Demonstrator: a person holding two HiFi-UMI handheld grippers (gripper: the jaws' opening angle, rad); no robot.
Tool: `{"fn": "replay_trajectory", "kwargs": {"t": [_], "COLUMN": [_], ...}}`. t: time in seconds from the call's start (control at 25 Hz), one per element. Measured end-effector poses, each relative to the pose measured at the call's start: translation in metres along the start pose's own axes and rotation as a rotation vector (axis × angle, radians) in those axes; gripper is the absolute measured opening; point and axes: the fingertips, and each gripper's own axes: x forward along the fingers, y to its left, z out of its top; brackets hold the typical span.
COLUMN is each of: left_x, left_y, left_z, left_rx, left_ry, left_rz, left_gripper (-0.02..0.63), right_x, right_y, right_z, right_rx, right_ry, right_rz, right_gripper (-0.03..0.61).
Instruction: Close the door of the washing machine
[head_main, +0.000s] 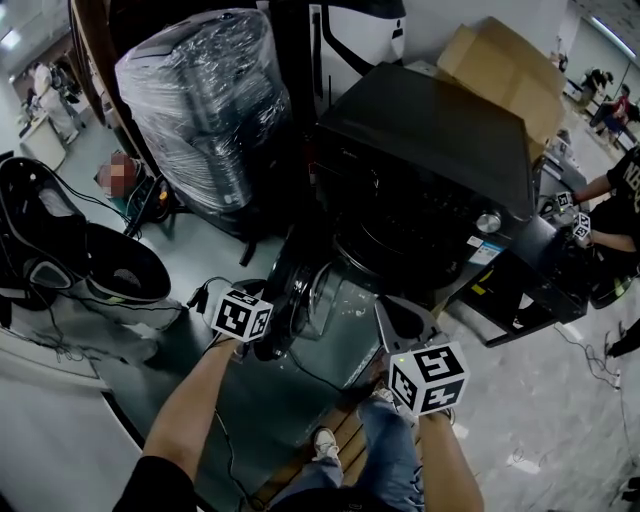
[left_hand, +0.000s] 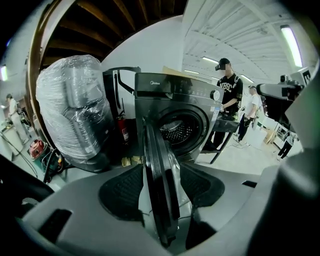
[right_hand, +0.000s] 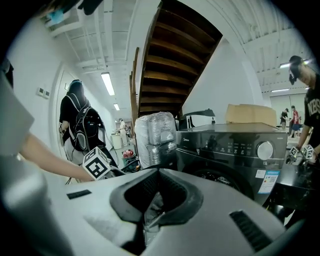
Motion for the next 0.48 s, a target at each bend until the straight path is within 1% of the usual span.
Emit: {"fn": "replay_trajectory", "kwargs": {"t": [0.12, 0.24, 0.4, 0.48], "left_x": [0.005, 0.011, 0.012, 0.011], "left_y": [0.001, 0.001, 0.004, 0.003], "left_z": [0.0, -0.003, -0.004, -0.004], "left_rx": [-0.017, -0.014, -0.058, -0.059], "left_ry": [0.004, 0.028, 0.005, 0.004], "left_rz": [-0.036, -0.072, -0.103, -0.105], "left_gripper": [0.244, 0.243, 0.216, 0.21], "right_x": [0.004, 0.008, 0.01, 0.01], "right_y": [-0.003, -0.007, -0.011, -0.011], "right_z": [-0.007, -0.013, -0.021, -0.023], "right_rx": [0.007, 0.013, 0.012, 0.014], "right_ry": [0.015, 0.031, 0.05, 0.055], "right_rz": [0.002, 0.005, 0.011, 0.013], "right_gripper": [0.021, 0.02, 0.021, 0.021]}}
